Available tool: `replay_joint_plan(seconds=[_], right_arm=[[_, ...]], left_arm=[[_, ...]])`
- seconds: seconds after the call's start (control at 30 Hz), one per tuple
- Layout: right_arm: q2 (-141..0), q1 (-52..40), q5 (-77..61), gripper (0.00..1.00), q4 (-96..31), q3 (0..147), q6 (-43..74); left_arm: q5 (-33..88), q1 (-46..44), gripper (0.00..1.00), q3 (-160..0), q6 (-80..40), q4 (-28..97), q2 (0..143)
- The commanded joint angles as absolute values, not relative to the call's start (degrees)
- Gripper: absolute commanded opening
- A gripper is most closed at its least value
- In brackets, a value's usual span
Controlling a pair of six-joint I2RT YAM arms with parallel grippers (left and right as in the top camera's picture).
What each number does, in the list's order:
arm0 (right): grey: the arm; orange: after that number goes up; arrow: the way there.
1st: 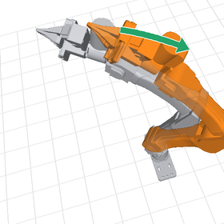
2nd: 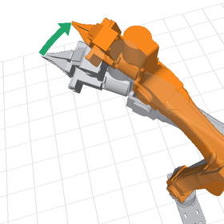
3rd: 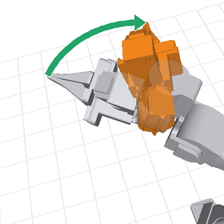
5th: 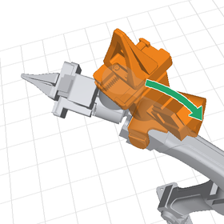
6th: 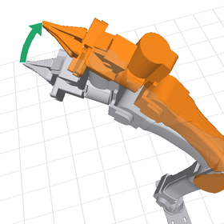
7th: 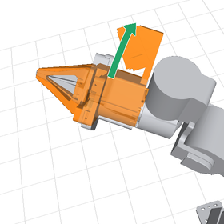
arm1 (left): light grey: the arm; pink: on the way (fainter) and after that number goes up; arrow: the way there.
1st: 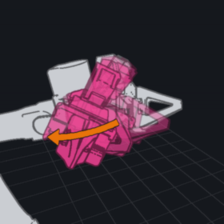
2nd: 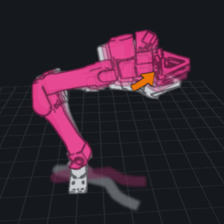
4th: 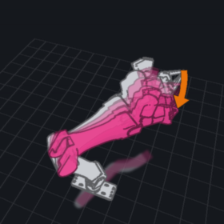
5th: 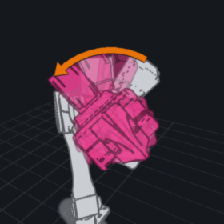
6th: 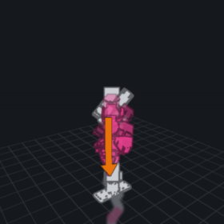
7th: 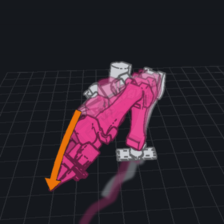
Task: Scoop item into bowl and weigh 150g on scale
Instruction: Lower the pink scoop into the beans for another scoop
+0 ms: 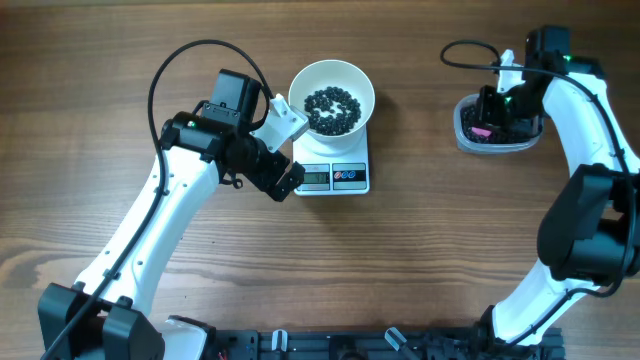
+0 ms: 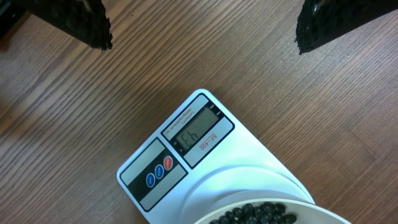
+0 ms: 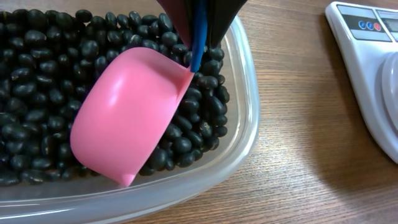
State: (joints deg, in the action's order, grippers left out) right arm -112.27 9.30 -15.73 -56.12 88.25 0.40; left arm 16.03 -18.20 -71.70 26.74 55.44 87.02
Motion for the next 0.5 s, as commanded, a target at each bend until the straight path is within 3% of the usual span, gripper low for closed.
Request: replay_joint_plan(seconds=[0.0,0.1,0.47], right_arm=[[-114.9,14.0,-24.7,0.04,-54.1,87.0,0.0],[-114.9,16.8,-33.0,0.04,-54.7,87.0,0.0],[-114.9,25.1,-43.1,0.04,-55.3,86.8,-0.4]], left_arm=[[17.1,-17.9,1.0,-72.1,27.7,55.3,87.4],[17.1,-17.9,1.0,-72.1,27.7,55.3,87.4],[17.1,-17.9,1.0,-72.1,27.7,55.3,87.4]])
